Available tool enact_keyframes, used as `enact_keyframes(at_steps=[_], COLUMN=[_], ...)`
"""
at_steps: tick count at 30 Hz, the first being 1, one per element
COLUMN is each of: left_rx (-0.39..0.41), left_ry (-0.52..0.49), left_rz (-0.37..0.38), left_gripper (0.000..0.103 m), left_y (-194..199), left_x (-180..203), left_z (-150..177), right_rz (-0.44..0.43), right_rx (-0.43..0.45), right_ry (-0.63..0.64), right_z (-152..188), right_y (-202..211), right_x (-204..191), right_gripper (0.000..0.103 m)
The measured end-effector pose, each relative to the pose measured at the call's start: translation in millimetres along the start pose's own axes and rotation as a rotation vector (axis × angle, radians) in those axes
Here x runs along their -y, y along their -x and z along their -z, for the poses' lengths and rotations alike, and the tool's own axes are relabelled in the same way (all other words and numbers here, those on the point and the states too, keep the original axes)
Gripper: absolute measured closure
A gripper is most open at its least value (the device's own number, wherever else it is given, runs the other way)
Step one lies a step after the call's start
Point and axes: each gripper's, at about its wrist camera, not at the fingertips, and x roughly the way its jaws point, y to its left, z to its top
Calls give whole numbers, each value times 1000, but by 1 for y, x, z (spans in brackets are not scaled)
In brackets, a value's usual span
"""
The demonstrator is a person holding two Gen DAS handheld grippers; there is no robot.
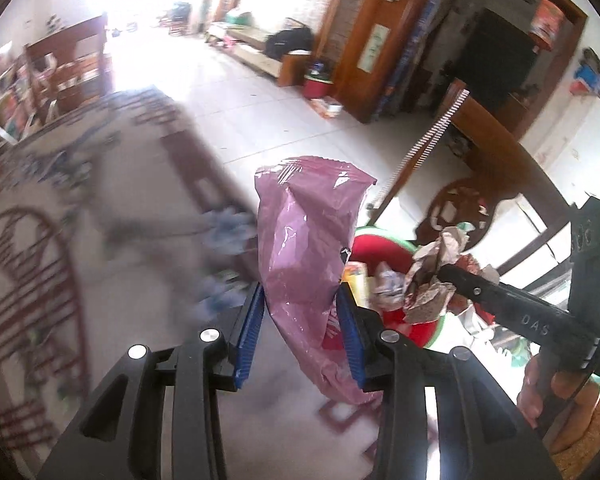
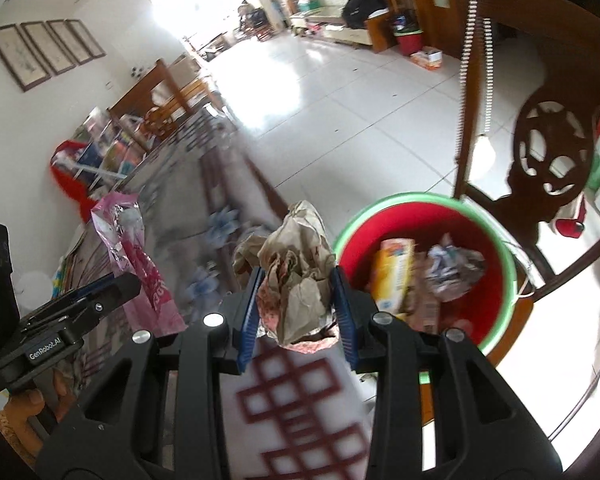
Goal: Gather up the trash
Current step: 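Carry the pink bag with the left tool while the right carries the crumpled paper to the bucket, then open both tools over the bucket, dropping the pink bag and crumpled paper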
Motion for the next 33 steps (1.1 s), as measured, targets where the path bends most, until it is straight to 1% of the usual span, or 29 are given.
enact_keyframes(at_steps=[4, 9, 15, 16, 17, 18, 19, 20, 25, 27, 29, 31, 32, 33], left_rx=[-15, -26, -61, -62, -63, -62, -52, -40, -30, -15, 15, 55, 66, 81], left_ry=[-21, -45, -51, -55, -60, -66, -73, -78, -91, -92, -90, -82, -78, -71], left_rz=[55, 82, 130, 134, 136, 134, 134, 134, 131, 125, 104, 78, 75, 71], left_gripper=[68, 68, 68, 67, 56, 46, 29, 26, 24, 20, 16, 12, 12, 12], left_y=[-20, -38, -61, -63, -65, -67, -67, -66, -62, -55, -44, -29, -24, -17], left_x=[29, 52, 76, 80, 84, 87, 89, 91, 91, 86, 79, 69, 65, 60], left_z=[-17, -31, -43, -44, -45, -45, -46, -46, -48, -49, -49, -49, -50, -52], right_rz=[34, 72, 98, 99, 95, 94, 97, 100, 119, 133, 136, 142, 143, 140], right_rx=[24, 41, 37, 31, 25, 24, 25, 29, 32, 46, 69, 100, 121, 137], right_ry=[-22, -58, -98, -107, -116, -120, -127, -130, -134, -135, -129, -103, -89, -81], right_z=[-10, -20, -23, -23, -23, -24, -24, -24, -24, -23, -23, -23, -23, -23], right_y=[7, 10, 10, 9, 8, 8, 8, 8, 8, 10, 14, 20, 23, 25], right_x=[27, 58, 80, 84, 87, 90, 92, 94, 94, 90, 84, 72, 64, 58], right_gripper=[69, 69, 69, 68, 67, 63, 60, 57, 51, 41, 36, 25, 16, 10])
